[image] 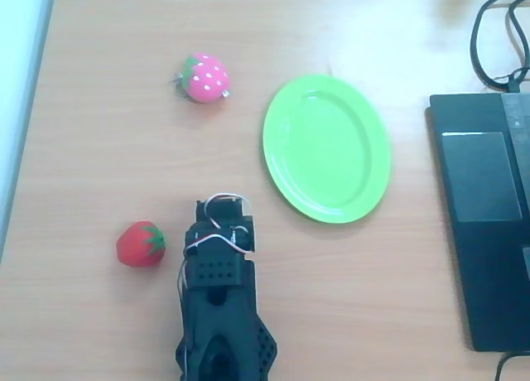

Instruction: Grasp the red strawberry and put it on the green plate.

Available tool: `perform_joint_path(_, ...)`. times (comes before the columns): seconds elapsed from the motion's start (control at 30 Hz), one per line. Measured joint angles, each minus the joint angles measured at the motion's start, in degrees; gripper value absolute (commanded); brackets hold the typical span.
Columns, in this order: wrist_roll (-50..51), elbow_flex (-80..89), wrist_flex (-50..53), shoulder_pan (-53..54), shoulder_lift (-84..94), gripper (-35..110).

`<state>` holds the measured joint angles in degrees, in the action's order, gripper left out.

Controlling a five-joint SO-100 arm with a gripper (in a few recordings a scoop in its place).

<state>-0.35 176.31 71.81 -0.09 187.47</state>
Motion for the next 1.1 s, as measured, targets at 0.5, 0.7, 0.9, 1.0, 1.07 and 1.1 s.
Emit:
perform_joint_path(0.5,-8.0,-8.4,-0.3,-8.8,-1.1,-8)
perform_joint_path(0.7,-13.1,-18.3,-0.3,-12.0,-10.1,-8)
perform_joint_path(0.9,-17.1,-28.1,1.1,-15.0,-16.9,-8)
perform_joint_path(1.0,-19.7,-31.4,3.3,-17.1,-17.2,-5)
perform_joint_path(1.07,-22.3,-33.5,5.5,-17.3,-18.4,2)
perform_joint_path(1.1,-25.2,-34.5,7.3,-17.3,-19.2,5)
